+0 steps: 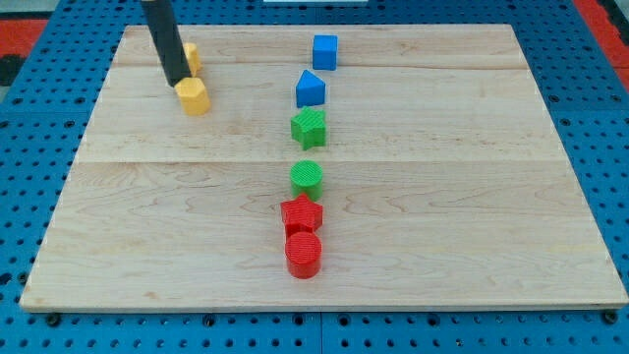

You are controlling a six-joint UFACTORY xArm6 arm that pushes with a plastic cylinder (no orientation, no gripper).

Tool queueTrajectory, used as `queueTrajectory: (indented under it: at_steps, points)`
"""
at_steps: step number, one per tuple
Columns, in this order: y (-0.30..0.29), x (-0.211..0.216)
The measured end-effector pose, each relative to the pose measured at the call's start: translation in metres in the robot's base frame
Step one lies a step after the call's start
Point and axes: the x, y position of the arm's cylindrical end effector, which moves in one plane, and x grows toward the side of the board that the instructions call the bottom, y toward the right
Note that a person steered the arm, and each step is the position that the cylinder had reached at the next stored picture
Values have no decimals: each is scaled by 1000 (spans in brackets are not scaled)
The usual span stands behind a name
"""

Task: Slide the yellow hexagon to the center

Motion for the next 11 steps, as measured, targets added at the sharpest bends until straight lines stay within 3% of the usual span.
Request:
queueTrajectory:
  at_steps: [1,3,4,5,6,8,9,11]
  points:
    - [42,47]
    - [12,64]
    - [87,78]
    - [82,78]
    - [29,90]
    - [93,116]
    - [79,151]
    - [107,134]
